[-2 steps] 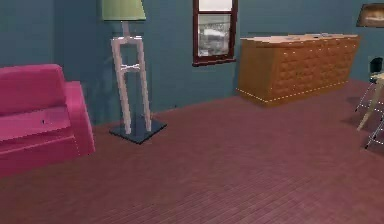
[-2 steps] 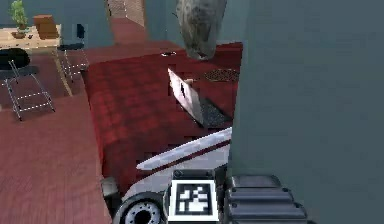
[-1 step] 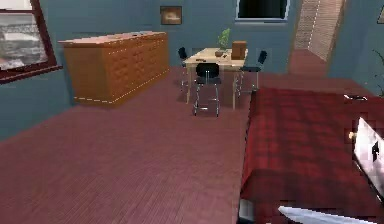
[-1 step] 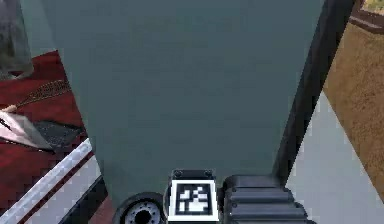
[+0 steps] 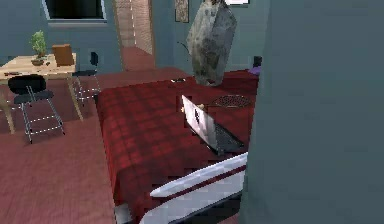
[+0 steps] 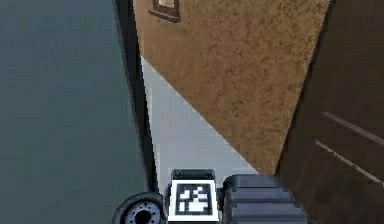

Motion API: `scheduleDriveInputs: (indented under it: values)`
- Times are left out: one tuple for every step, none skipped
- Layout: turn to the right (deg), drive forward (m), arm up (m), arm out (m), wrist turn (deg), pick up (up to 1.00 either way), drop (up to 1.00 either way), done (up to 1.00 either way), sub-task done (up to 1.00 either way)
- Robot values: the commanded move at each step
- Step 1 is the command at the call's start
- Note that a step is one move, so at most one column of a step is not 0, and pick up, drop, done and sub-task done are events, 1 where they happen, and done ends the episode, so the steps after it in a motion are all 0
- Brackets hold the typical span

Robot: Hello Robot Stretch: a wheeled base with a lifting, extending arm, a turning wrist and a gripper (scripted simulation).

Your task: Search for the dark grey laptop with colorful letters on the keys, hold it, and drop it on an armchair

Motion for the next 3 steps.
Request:
scheduleDriveInputs:
  values:
    - [6.0,0.0,0.0,0.0,0.0,0.0,0.0,0.0,0.0]
    - [0.0,0.5,0.0,0.0,0.0,0.0,0.0,0.0,0.0]
    - [-45.0,0.0,0.0,0.0,0.0,0.0,0.0,0.0,0.0]
